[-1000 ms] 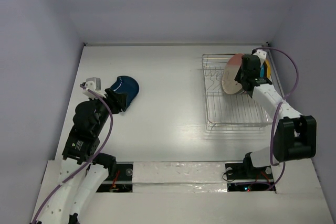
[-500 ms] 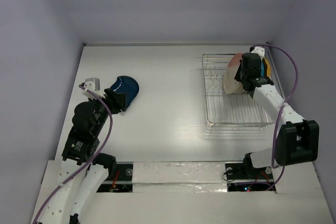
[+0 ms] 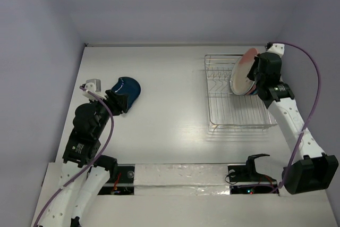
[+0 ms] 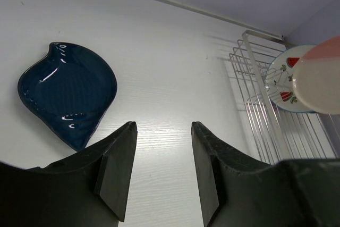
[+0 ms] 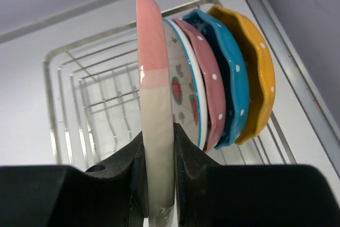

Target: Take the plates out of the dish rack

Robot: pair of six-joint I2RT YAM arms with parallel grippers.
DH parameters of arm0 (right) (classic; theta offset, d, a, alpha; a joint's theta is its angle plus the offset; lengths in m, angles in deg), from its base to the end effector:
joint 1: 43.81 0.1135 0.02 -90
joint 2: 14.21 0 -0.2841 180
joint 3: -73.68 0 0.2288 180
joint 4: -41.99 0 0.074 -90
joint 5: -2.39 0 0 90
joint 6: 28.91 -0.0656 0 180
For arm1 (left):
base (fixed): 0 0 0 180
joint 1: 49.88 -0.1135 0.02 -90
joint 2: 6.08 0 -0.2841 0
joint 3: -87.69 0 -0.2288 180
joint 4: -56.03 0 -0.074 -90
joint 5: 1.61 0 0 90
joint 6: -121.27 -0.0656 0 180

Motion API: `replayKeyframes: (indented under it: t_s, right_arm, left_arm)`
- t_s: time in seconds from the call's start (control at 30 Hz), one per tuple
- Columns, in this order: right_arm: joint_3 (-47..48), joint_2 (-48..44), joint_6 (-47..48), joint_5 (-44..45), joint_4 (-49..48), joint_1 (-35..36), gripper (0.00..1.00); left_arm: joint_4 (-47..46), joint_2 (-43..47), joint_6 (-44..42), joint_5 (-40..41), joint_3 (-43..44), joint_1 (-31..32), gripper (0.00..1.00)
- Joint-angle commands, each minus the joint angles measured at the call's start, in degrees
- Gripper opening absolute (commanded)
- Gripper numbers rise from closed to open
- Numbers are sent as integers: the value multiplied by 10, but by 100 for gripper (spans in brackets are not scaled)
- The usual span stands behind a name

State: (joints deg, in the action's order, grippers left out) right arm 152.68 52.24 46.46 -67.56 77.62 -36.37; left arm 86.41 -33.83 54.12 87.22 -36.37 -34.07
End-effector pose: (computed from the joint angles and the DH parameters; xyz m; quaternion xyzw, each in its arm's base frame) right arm 0.2554 0.0107 0.3705 0.1473 0.8139 -0.0386 0.5607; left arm 0.1052 -0.0312 0.3485 -0.0372 0.7195 -0.2365 0.6519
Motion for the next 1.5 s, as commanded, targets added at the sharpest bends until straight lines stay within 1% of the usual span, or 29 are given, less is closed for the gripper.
replayKeyframes:
  t_s: [0.0, 0.1, 0.23, 0.27, 0.37, 0.4, 0.43, 0.47, 0.53, 0.57, 0.67, 0.73, 0.77, 0.8, 0.83, 0.9, 0.93, 1.03, 1.3, 1.33, 1.37, 1.4, 1.47]
  right_arm:
    - [53, -56, -29, -50, -69, 4, 0]
    - [51, -89, -46, -88, -79, 9, 0]
    - [63, -108, -64, -112, -92, 57, 0]
    - [66, -108, -72, -118, -98, 84, 0]
    - [56, -85, -115, -171, -157, 131, 0]
    - [49, -73, -128, -182, -192, 143, 0]
    - [49, -57, -150, -196, -209, 155, 0]
    - [49, -22, -159, -196, -227, 167, 0]
    - [57, 16, -181, -196, -262, 200, 0]
    - [66, 55, -189, -214, -282, 218, 0]
    - [86, 110, -209, -210, -304, 241, 0]
    - [106, 167, -218, -204, -314, 252, 0]
    - [130, 185, -218, -204, -312, 258, 0]
    - [140, 202, -218, -204, -311, 258, 0]
    - [148, 233, -219, -175, -312, 258, 0]
    - [175, 267, -222, -168, -305, 258, 0]
    - [192, 301, -230, -155, -297, 258, 0]
    - [209, 354, -239, -165, -296, 258, 0]
    - [221, 438, -266, -143, -295, 263, 0]
    - [220, 444, -271, -140, -295, 263, 1]
    - [213, 449, -275, -136, -295, 263, 4]
    - [209, 453, -277, -132, -290, 263, 13]
    - [194, 456, -284, -112, -283, 263, 24]
  left_arm:
    - [-31, 7, -7, -7, -5, -9, 43]
    - [-31, 9, -6, -6, -6, -9, 43]
    - [-31, 6, -7, -8, -5, -9, 43]
    - [-31, 5, -7, -9, -5, -14, 43]
    - [-32, 7, -6, -9, -6, -14, 42]
    - [-32, 8, -6, -9, -6, -14, 42]
    - [-31, 9, -6, -8, -6, -14, 42]
    - [-32, 9, -6, -8, -6, -14, 42]
    - [-32, 10, -7, -7, -6, -14, 42]
    - [-31, 9, -6, -7, -6, -14, 42]
    - [-32, 10, -7, -9, -6, -14, 42]
    - [-33, 10, -6, -10, -7, -14, 42]
    - [-33, 9, -6, -10, -7, -14, 42]
    - [-32, 9, -7, -11, -7, -14, 42]
    - [-33, 8, -6, -12, -7, -14, 42]
    - [-33, 8, -6, -12, -7, -14, 42]
    - [-32, 6, -6, -12, -7, -14, 42]
    - [-33, 5, -6, -11, -7, -14, 42]
    - [-34, 1, -5, -12, -7, -19, 42]
    - [-34, 3, -6, -10, -7, -19, 42]
    - [-35, 3, -5, -11, -7, -19, 42]
    - [-34, 2, -5, -11, -7, -19, 42]
    - [-35, 0, -6, -14, -7, -19, 42]
